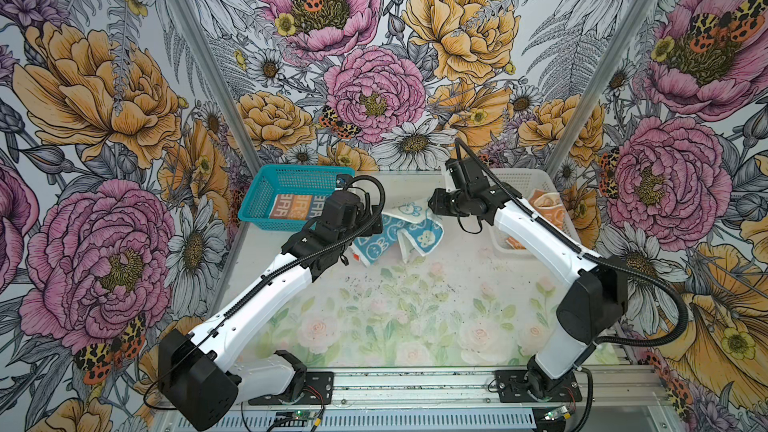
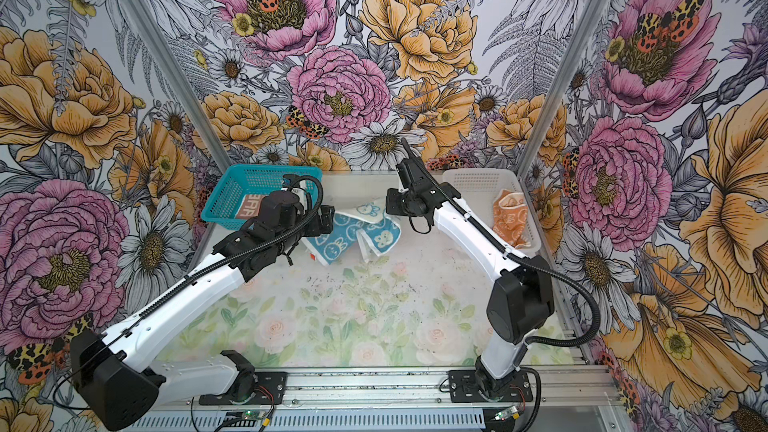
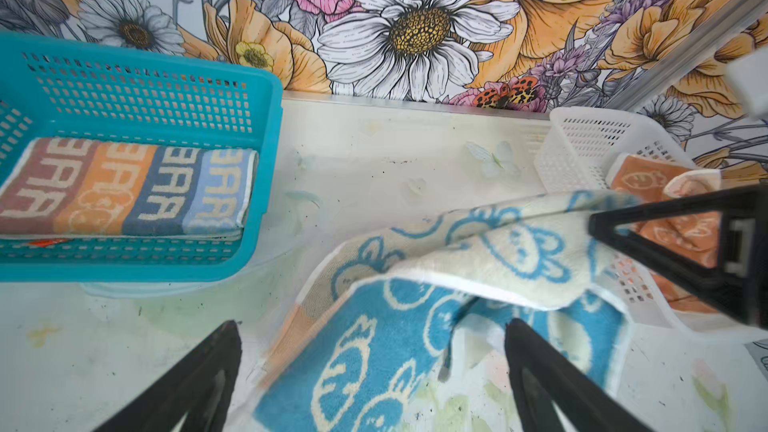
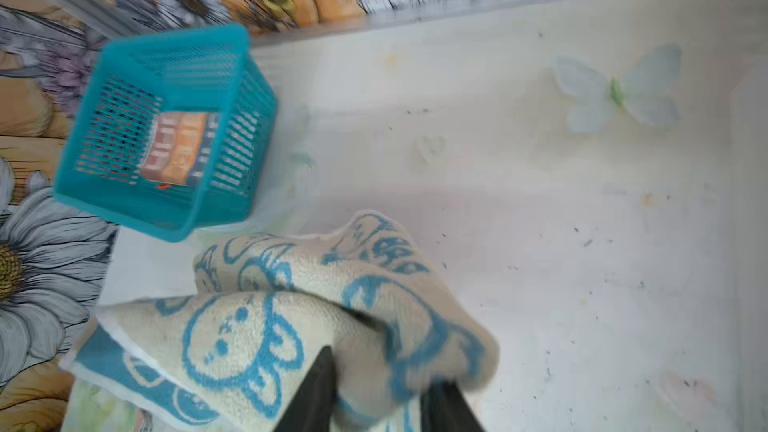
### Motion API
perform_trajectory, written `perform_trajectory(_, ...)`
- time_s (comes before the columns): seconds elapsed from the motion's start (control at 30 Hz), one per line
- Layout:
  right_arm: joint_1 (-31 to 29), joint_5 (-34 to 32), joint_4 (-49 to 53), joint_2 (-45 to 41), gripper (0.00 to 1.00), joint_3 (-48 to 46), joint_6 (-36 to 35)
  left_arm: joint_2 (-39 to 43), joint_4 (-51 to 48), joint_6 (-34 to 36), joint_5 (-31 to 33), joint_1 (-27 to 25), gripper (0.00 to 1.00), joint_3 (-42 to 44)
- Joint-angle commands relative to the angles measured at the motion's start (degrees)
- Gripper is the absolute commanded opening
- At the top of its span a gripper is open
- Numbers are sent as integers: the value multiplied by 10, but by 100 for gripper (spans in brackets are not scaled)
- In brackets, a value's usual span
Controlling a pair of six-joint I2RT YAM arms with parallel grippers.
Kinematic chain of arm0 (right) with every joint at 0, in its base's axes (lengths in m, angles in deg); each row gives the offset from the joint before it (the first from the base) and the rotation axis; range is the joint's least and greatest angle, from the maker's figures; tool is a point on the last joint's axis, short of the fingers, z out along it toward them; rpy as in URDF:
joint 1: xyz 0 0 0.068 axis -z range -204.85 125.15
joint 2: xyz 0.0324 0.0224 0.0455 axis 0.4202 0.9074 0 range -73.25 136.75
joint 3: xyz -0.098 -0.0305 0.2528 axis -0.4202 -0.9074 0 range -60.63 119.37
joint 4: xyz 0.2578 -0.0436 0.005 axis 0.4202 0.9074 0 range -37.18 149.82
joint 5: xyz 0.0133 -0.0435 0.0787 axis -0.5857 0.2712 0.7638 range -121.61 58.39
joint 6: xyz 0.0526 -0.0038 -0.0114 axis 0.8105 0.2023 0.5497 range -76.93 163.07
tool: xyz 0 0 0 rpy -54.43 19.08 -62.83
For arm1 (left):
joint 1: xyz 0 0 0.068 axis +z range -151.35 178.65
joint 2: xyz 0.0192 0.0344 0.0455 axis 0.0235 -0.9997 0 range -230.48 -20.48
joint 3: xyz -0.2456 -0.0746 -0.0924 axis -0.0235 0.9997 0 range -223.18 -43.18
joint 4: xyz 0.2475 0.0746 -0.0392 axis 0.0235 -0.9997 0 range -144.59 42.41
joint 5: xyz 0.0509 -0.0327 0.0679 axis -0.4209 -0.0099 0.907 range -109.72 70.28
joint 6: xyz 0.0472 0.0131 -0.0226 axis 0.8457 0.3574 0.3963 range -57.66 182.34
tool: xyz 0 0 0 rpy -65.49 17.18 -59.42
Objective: Fold and stack the towels
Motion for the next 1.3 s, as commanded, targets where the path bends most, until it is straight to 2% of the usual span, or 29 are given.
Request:
perform_trajectory(0.0, 22, 19, -14, 11, 62, -31, -8, -16, 12, -44, -64, 7, 99, 16)
perform_trajectory(0.17, 5, 39, -32, -10, 74, -92, -2, -48, 18, -69, -99, 10, 99, 37)
perform_trajectory(0.4, -77, 88, -109, 4, 82, -157, 53, -52, 40, -99, -158, 57, 99, 72)
perform_trajectory(0.57, -95, 117, -161, 52, 84, -171, 73, -50, 39, -96, -169, 64, 99, 86)
perform_trajectory(0.73, -73, 118, -160, 75, 85, -185, 60, -51, 38, -102, -174, 58, 99, 96)
perform_trajectory(0.97, -4, 119, -152, 96, 86, -213, 15, -73, 38, -106, -170, 37, 99, 94)
perform_trajectory(1.13, 45, 48, -88, 127, 87, -154, -49, -95, 38, -106, -169, 12, 99, 77)
perform_trajectory(1.27, 58, -5, -34, 117, 87, -80, -85, -102, 39, -113, -183, 19, 99, 68)
